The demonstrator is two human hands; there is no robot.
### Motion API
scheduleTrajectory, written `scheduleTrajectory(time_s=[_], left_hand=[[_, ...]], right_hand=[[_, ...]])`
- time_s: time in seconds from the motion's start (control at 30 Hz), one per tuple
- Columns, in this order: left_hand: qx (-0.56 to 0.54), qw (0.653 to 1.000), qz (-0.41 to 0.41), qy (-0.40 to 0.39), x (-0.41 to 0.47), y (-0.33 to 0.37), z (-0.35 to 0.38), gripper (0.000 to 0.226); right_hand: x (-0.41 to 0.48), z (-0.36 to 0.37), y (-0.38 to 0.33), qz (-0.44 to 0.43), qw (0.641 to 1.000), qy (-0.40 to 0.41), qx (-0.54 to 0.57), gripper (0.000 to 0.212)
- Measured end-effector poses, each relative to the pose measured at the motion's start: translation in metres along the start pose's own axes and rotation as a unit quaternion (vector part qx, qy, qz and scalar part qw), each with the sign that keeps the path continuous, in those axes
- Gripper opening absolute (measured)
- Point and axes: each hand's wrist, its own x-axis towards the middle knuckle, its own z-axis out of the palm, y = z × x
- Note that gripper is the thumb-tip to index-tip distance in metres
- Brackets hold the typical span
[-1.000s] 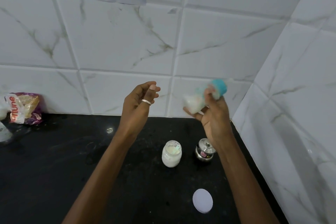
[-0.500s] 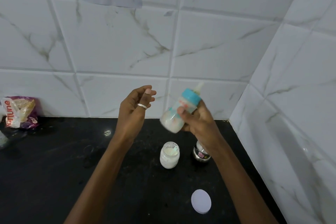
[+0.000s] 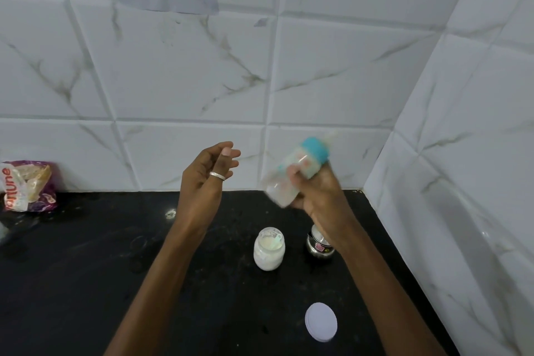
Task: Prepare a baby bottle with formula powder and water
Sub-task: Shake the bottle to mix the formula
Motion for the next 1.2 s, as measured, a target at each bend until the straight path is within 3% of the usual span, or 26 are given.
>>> scheduleTrajectory(time_s=[0.07,0.2,0.3,0.37,0.5,0.67,0.8,0.87,0.97,1.1,1.2], left_hand=[[-0.003,1.0,-0.001,-0.001,0.001,-0.001,0.002,0.046],[-0.002,1.0,-0.002,-0.008,0.0,-0.003,0.004,0.047],[0.001,1.0,-0.005,-0.012,0.001,-0.003,0.005,0.048],[0.001,1.0,-0.006,-0.011,0.002,-0.004,0.006,0.049],[0.003,1.0,-0.002,-0.013,0.0,-0.006,0.006,0.048],[-0.001,1.0,-0.007,-0.007,0.003,-0.007,0.005,0.044],[-0.002,1.0,-0.002,-0.007,0.001,-0.005,0.002,0.047],[-0.001,1.0,-0.004,-0.004,0.0,-0.004,0.001,0.048],[-0.003,1.0,-0.009,-0.003,0.001,-0.004,0.002,0.042],[0.002,1.0,-0.003,-0.009,-0.001,-0.004,0.001,0.043],[0.005,1.0,-0.004,-0.01,-0.001,-0.003,0.001,0.047]], right_hand=[[-0.003,0.0,0.005,0.019,0.999,-0.021,-0.042,0.062],[0.002,-0.005,-0.001,-0.027,0.989,0.06,0.133,0.063],[-0.003,-0.003,0.007,0.005,1.0,-0.008,0.001,0.056],[-0.006,-0.006,0.009,0.016,0.999,-0.044,-0.021,0.054],[0.002,-0.01,0.0,-0.028,0.985,0.056,0.161,0.062],[-0.008,-0.006,0.017,0.02,0.999,-0.038,-0.012,0.059],[-0.003,-0.013,0.009,-0.024,0.986,0.061,0.156,0.07],[-0.004,-0.011,0.013,-0.019,0.992,0.059,0.106,0.079],[-0.011,-0.008,0.018,0.017,1.0,-0.012,-0.019,0.078],[-0.007,-0.013,0.006,-0.042,0.991,0.065,0.112,0.072],[-0.01,-0.01,0.01,-0.033,0.999,0.019,0.007,0.055]])
